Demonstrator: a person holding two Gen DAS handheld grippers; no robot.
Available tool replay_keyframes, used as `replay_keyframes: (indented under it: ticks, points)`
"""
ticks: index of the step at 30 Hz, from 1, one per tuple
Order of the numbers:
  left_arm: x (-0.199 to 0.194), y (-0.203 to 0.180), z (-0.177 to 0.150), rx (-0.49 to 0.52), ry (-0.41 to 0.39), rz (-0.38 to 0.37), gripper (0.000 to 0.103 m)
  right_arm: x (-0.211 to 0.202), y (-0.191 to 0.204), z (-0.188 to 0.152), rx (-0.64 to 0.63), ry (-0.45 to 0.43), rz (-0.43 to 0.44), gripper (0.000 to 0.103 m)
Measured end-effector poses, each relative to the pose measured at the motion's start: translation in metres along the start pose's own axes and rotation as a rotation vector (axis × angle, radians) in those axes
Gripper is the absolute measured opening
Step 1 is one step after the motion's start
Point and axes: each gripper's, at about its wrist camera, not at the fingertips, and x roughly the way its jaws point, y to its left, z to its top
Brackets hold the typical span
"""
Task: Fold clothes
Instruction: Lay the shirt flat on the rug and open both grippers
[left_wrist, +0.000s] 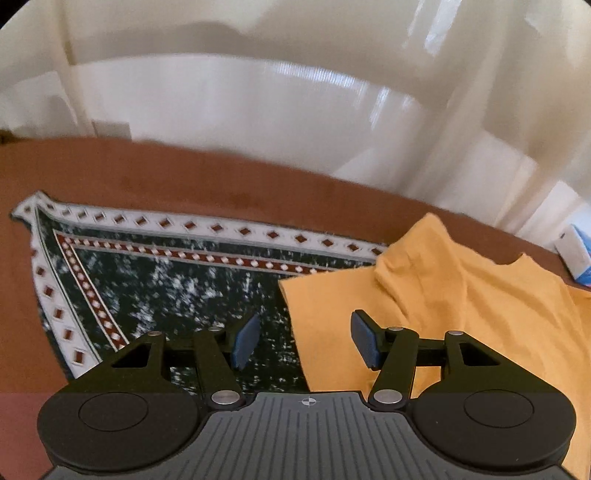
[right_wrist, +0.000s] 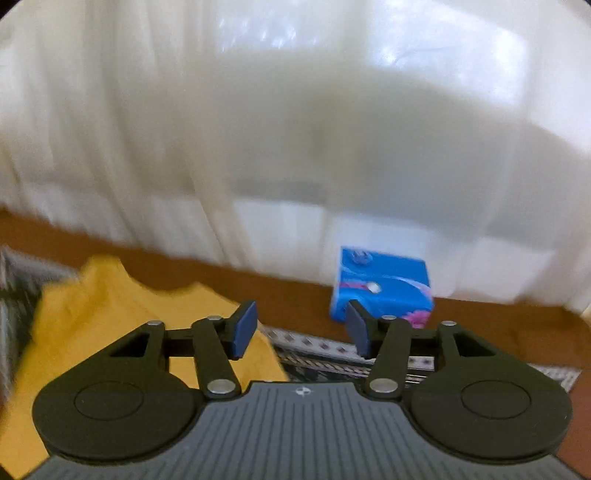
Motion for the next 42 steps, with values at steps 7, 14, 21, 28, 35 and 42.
replay_keyframes:
  ticks: [7,14,21,28,35,42]
  points:
    - [0.013,0.000,0.004,-0.021,-0.002,-0.010,0.069,0.084,0.004,-0.062,0.074,0.122,0.038,0.057]
    - [0.014,0.002,0.006,-0.009,-0.013,0.003,0.005,0.114,0.010,-0.075,0.079,0.181,0.078,0.053]
    - [-0.014,0.010,0.009,-0.020,-0.133,0.030,0.000,0.093,-0.005,-0.052,0.120,0.220,0.189,0.005]
    - [-0.027,0.030,0.018,-0.048,-0.181,0.089,0.000,0.076,-0.050,-0.016,0.299,0.216,0.174,0.003]
    - [-0.001,0.030,0.005,-0.045,-0.125,0.192,0.000,0.119,-0.050,-0.029,0.344,0.372,0.059,0.003]
    - [-0.002,0.033,-0.006,-0.006,-0.103,0.229,0.010,0.121,-0.048,-0.041,0.369,0.352,0.005,0.011]
